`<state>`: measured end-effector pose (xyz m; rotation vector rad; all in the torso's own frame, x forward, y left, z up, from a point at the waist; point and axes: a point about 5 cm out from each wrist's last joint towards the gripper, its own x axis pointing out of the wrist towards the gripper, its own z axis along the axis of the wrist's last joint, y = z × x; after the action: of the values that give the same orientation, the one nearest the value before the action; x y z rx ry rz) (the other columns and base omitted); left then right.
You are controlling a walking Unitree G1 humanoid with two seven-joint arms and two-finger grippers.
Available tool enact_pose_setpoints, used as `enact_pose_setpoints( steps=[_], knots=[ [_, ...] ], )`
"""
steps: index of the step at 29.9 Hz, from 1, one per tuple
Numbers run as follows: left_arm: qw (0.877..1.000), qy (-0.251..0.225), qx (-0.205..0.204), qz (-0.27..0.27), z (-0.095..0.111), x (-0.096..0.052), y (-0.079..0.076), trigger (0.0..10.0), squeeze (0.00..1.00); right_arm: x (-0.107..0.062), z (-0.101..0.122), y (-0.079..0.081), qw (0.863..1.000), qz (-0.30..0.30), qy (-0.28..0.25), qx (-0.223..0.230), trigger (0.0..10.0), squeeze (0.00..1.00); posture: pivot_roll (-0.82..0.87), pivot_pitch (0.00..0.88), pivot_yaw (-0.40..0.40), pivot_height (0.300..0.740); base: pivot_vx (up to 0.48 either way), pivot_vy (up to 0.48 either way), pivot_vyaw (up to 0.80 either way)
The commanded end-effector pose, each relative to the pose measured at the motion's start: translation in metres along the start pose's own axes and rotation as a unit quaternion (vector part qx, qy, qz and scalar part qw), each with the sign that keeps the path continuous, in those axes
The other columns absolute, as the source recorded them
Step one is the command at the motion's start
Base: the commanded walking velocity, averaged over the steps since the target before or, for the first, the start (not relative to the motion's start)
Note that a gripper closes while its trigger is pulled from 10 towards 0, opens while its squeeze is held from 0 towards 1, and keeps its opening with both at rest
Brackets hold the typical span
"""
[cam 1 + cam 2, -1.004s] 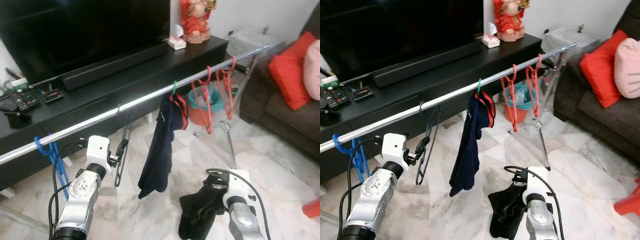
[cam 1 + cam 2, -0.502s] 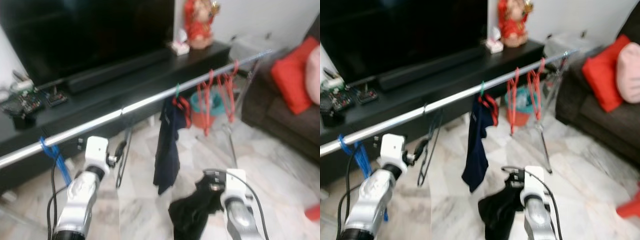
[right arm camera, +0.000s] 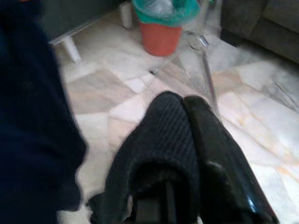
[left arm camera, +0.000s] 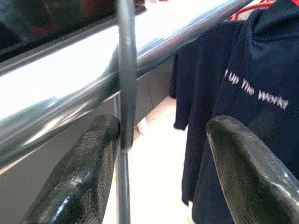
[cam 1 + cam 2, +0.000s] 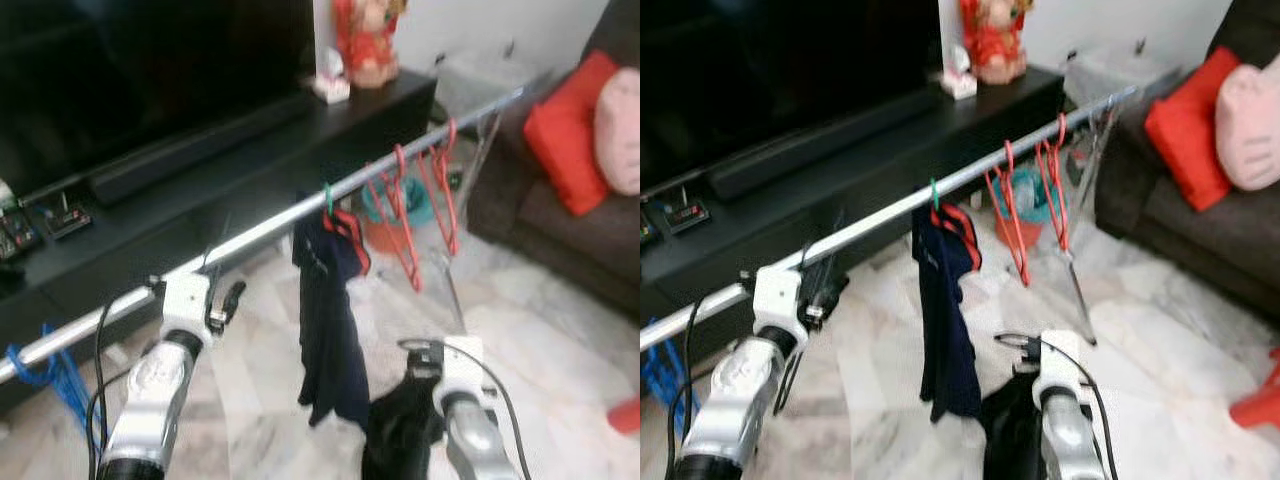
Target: Hang hanger
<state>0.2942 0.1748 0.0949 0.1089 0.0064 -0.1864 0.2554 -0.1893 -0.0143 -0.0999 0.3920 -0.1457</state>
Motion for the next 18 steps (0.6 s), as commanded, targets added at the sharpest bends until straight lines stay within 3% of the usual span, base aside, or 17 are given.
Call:
enact_pose_setpoints(
  steps=[1,18],
  knots=[
    [1.0,-0.009,0.007,0.002,0.0049,-0.0007,0.0037,10.0,0.0,0.0028,0.0093,0.001,1.0,-0.002,-0.02,0.009,10.0,0.0,-0.1,0.0,0.044,0.74,0.0,0.0,0.0],
    [0.999,0.024,0.023,-0.005,-0.003,-0.0019,0.0041,10.0,0.0,0.0023,0.0073,0.0038,1.0,0.004,-0.014,0.007,10.0,0.0,-0.1,0.0,0.046,0.74,0.0,0.0,0.0]
  ],
)
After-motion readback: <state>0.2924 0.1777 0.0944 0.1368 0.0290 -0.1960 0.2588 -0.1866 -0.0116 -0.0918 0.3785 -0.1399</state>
